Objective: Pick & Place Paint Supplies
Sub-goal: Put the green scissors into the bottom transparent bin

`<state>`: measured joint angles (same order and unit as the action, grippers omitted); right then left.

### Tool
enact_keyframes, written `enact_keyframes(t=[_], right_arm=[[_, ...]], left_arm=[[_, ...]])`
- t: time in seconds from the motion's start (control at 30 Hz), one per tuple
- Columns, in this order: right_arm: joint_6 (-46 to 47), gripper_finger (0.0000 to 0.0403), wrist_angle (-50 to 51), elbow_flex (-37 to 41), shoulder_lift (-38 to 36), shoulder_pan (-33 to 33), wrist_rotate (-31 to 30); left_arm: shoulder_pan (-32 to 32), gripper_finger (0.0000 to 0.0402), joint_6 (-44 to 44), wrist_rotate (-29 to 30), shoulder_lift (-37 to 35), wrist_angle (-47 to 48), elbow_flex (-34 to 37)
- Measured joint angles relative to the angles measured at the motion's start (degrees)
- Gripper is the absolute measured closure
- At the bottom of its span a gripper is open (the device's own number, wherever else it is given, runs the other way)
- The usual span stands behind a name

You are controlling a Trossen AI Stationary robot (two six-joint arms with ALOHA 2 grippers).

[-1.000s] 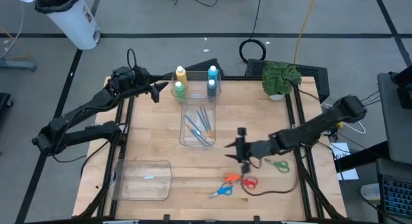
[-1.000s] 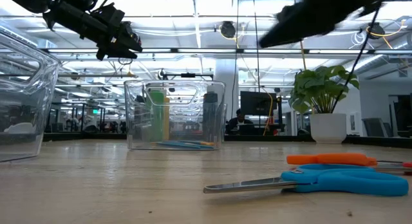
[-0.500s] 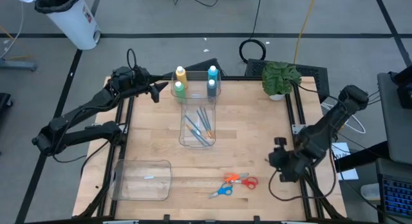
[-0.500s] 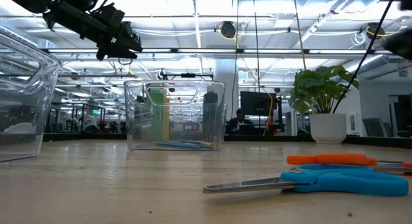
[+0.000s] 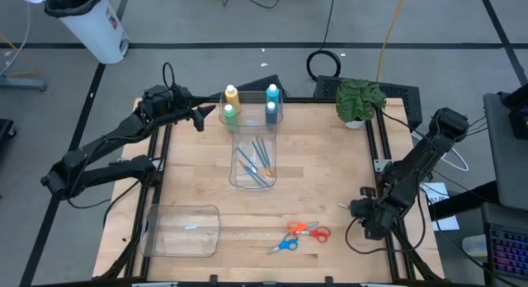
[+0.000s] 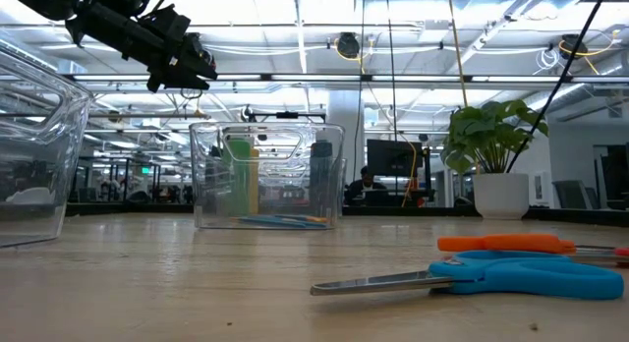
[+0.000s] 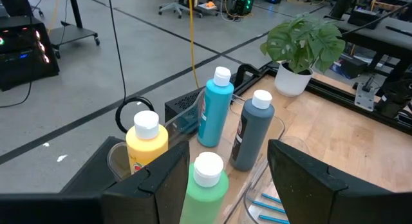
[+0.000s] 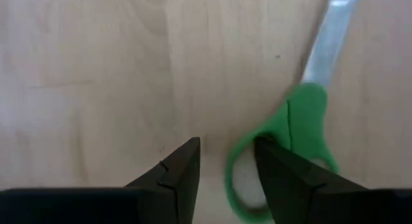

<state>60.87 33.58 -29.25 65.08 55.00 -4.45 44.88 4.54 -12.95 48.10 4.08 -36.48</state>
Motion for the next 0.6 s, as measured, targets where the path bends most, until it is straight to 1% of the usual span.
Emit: enact_keyframes(t=[0.13, 0.3, 0.43, 0.53, 0.6], right_arm=[[1.04, 0.0261, -2.68, 3.02, -0.25, 0.0, -0.71], [7.35, 0.0279, -0.84, 6.23, -0.07, -0.24, -3.46], [11.49, 0.0318, -1.51, 8.9, -0.07, -0.24, -3.93], [14.56, 0.036, -1.68, 10.05, -0.13, -0.24, -4.36], [15.04, 0.0388, -1.7, 10.47, -0.17, -0.24, -4.66]], left_arm=[[0.02, 0.0188, 0.0, 0.0, 0.0, 0.0, 0.01], [0.02, 0.0188, 0.0, 0.0, 0.0, 0.07, 0.01], [0.02, 0.0188, 0.0, 0.0, 0.0, 0.02, -0.01], [0.02, 0.0188, 0.0, 0.0, 0.0, 0.02, -0.01], [0.02, 0.0188, 0.0, 0.0, 0.0, 0.0, 0.01]])
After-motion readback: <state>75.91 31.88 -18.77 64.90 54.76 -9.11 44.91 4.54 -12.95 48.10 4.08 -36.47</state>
